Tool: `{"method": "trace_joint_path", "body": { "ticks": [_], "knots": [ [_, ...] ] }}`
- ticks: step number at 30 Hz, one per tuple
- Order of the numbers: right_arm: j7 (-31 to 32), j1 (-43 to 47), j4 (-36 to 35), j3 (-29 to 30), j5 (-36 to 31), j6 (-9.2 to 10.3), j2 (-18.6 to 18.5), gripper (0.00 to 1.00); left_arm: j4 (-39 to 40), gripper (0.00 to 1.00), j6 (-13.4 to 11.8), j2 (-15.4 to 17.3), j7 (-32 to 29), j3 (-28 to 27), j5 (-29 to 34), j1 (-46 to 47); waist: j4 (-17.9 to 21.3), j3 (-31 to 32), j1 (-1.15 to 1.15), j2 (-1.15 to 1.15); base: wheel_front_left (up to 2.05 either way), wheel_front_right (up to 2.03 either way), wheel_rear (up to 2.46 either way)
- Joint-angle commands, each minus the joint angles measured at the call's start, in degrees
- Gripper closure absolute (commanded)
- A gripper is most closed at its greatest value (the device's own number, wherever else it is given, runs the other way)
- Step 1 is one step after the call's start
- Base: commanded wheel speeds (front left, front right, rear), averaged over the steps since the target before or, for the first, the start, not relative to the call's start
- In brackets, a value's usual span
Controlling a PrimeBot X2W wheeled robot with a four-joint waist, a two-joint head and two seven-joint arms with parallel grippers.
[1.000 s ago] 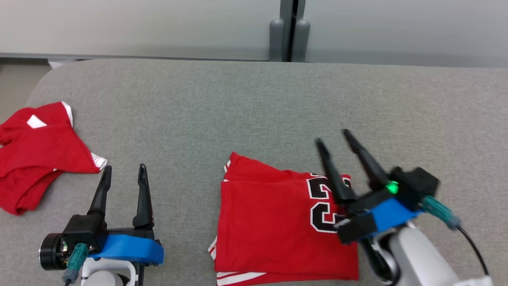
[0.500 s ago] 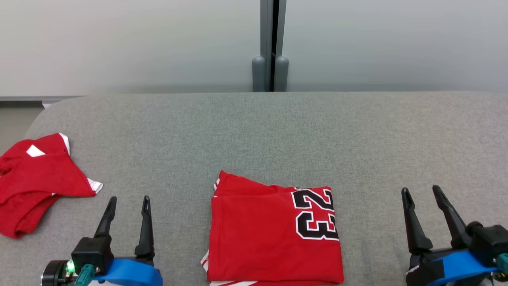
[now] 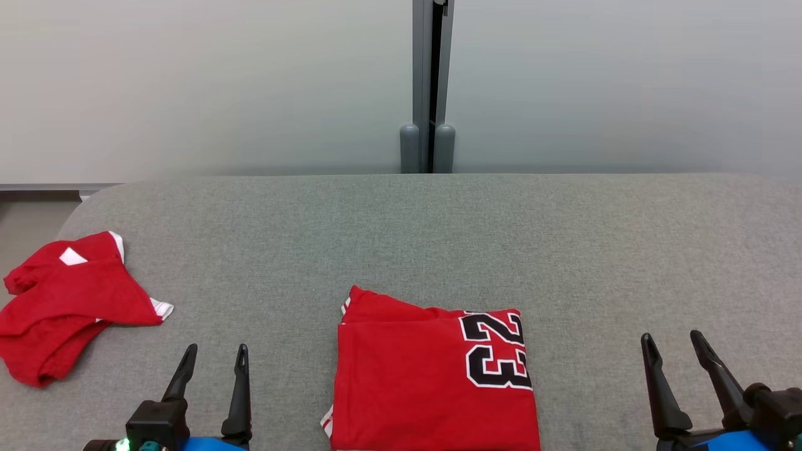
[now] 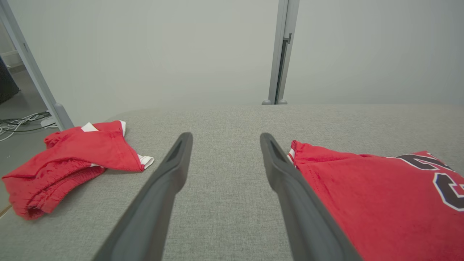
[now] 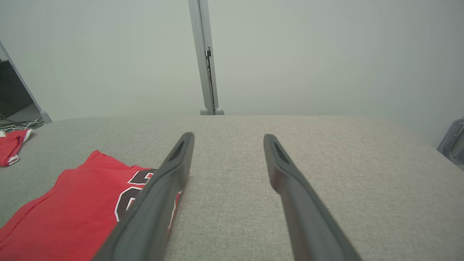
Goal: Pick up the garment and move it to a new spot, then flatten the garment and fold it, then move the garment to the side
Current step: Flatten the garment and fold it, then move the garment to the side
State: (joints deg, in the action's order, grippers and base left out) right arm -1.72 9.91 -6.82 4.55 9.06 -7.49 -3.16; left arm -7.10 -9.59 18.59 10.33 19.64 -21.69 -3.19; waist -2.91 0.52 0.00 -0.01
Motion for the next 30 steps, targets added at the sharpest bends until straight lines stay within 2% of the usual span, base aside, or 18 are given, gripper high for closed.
{"method": "trace_joint_path", "body": {
  "ticks": [1,22,30],
  "knots": [
    [0.3,0.9,-0.7,0.1,-0.4,0.00,0.2,0.00,0.3,0.00,-0.3,0.4,-0.1,0.1,-0.3,-0.5,0.0,0.1,0.00,0.01,0.00,0.00,0.00],
    [1.3,1.9,-2.3,-0.3,-0.1,0.00,0.3,0.00,0.2,0.00,-0.9,0.5,0.7,0.5,-0.6,0.4,-0.2,0.2,0.00,0.01,0.00,0.00,0.00],
    [1.8,-0.8,-0.1,-1.0,-0.4,0.00,0.3,0.00,0.9,0.00,-0.1,0.3,1.8,0.7,0.2,5.0,-3.3,-4.6,0.00,0.01,0.00,0.00,0.00]
  ]
}}
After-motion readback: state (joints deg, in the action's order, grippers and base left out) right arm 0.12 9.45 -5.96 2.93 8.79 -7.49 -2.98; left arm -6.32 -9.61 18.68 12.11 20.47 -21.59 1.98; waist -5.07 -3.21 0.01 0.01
